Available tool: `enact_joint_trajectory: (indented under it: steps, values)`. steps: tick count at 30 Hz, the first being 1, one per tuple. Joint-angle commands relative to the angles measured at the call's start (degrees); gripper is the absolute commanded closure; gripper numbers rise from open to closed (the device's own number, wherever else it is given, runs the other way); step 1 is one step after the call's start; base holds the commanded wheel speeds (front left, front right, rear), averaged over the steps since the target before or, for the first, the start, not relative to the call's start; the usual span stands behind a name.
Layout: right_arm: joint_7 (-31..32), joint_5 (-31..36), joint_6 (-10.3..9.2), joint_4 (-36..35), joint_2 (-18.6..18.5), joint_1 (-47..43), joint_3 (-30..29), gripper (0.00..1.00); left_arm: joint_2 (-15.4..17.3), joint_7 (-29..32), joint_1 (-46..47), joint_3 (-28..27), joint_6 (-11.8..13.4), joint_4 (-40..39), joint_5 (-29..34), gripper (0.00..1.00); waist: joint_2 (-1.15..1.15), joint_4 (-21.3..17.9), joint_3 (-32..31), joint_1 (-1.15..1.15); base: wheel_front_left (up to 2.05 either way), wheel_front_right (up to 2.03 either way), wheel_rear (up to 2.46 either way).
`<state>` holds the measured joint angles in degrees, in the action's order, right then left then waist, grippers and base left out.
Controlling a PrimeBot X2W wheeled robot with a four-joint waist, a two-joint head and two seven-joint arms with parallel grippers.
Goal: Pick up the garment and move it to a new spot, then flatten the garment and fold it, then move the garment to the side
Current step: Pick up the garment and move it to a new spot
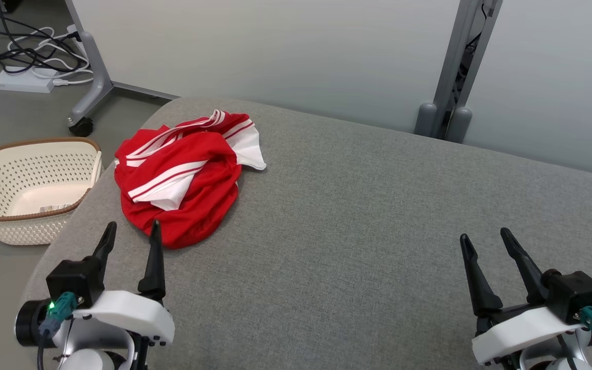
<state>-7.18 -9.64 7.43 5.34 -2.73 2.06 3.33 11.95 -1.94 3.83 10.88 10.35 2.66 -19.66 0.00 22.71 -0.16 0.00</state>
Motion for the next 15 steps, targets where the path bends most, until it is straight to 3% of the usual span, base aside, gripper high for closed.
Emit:
enact_joint_trajectory:
  steps: [1,8,15]
  values:
    - [-0.41,0.10,0.11,-0.17,-0.33,0.69,-0.18,0.00,0.44,0.58,2.13,-0.11,-0.75,-0.72,-0.45,0.00,0.00,-0.08,0.15,0.00,0.00,0.00,0.00]
    - [0.51,0.77,0.11,-1.12,-0.33,1.66,0.43,0.00,1.78,6.45,12.06,0.33,-3.18,-3.10,-1.92,0.00,0.00,-1.82,2.78,0.00,0.00,0.00,0.00]
    - [1.49,1.81,0.11,-1.84,-0.37,3.72,1.45,0.00,3.77,15.37,25.63,-0.58,-6.88,8.08,-6.45,0.00,0.00,-6.17,7.47,0.00,0.00,0.00,0.00]
